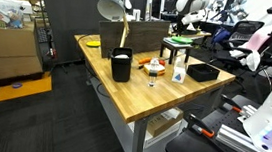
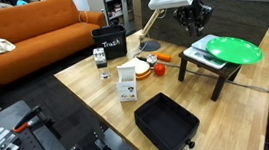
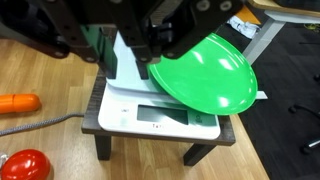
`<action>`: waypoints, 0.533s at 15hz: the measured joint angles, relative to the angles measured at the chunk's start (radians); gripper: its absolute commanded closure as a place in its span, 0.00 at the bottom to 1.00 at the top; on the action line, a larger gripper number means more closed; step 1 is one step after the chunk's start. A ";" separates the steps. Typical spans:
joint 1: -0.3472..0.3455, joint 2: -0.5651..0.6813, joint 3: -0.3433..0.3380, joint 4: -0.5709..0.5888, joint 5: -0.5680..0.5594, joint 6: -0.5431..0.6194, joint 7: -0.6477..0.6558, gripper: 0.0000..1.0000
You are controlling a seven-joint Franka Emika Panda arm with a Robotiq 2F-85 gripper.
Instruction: Get the green plate
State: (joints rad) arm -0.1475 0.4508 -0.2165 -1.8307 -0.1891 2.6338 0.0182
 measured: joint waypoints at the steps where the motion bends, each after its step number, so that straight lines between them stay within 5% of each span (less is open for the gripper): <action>1: 0.000 0.000 0.000 -0.003 0.001 0.000 0.000 0.33; 5: 0.000 0.000 0.000 -0.010 0.002 0.000 0.002 0.06; 6: 0.000 0.000 0.000 -0.011 0.002 0.000 0.002 0.25; 8: 0.000 0.000 -0.001 -0.013 0.002 0.000 0.003 0.10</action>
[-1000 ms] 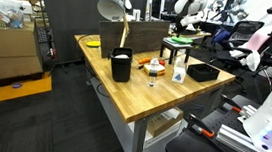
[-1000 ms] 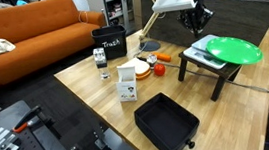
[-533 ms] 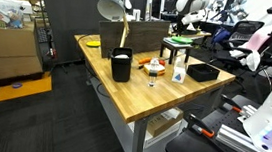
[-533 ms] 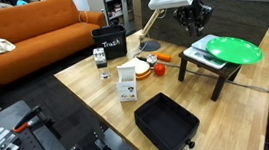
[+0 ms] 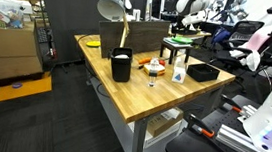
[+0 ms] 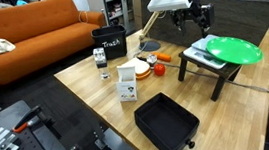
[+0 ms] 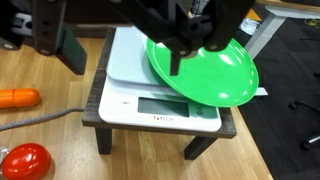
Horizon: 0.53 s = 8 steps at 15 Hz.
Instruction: Get the green plate
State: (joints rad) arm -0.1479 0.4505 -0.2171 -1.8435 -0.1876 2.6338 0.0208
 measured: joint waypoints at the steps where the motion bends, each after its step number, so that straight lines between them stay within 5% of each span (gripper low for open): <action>1: 0.000 0.000 0.000 0.000 0.000 0.000 0.000 0.06; 8: 0.000 0.000 0.000 0.000 0.000 0.000 0.000 0.06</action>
